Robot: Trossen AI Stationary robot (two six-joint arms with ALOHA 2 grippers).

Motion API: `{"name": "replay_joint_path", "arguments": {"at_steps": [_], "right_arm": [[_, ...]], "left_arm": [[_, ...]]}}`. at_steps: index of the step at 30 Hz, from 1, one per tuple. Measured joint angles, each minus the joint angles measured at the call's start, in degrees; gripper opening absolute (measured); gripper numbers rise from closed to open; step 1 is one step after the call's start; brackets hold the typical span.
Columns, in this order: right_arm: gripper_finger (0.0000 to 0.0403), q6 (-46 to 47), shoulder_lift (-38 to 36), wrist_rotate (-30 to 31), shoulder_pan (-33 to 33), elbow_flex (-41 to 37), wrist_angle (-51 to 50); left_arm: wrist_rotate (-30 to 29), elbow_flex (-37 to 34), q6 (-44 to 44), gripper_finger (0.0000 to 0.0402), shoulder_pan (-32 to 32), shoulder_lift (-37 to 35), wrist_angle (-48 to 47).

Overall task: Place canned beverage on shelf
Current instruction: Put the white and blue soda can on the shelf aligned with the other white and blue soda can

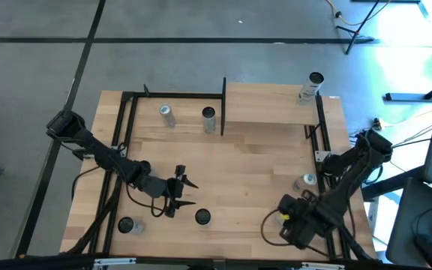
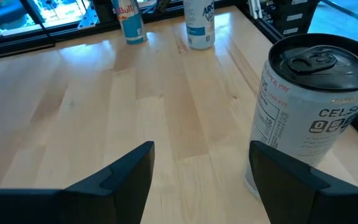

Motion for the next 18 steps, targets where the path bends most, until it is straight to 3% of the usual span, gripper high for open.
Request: {"name": "replay_joint_path", "arguments": {"at_steps": [6,18], "right_arm": [[0.0222,-14.81,-0.1,4.11,-7.14,1.92,0.03],[0.0222,-38.19,-0.1,3.07,-24.11,1.16,0.56]], "left_arm": [[0.0,0.0,-0.02,0.0247,0.0,0.0,0.18],[0.0,0.0,-1.36,0.0247,-0.01,0.0,-0.49]]}}
